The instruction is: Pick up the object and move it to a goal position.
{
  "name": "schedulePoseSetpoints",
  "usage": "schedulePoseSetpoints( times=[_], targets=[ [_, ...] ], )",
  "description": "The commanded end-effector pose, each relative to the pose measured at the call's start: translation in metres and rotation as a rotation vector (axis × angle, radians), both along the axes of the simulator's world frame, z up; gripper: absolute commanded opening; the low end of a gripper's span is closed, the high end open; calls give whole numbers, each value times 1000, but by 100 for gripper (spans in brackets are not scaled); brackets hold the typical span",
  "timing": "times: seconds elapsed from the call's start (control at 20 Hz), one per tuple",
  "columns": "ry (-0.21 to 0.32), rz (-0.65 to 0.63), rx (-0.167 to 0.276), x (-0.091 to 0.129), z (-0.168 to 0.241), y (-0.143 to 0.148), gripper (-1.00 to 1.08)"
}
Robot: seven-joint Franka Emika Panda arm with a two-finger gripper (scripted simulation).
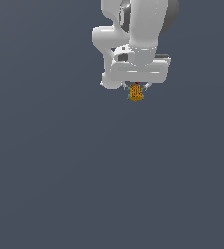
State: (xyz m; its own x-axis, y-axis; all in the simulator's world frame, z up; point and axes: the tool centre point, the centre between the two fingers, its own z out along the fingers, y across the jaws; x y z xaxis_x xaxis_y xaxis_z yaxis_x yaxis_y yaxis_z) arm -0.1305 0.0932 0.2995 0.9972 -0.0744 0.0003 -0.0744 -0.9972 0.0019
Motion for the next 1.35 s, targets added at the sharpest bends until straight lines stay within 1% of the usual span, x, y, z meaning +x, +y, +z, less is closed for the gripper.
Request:
schedulePoseSetpoints(
  times=[0.0,0.35,0.65,0.95,1.3],
  targets=[
    [0,0,0,-3,25,9,-100],
    [0,0,0,-8,90,32,-100],
    [0,0,1,-9,128,46,-100],
    [0,0,2,-9,148,54,-100],
    [0,0,2,-8,151,55,-100]
  ],
)
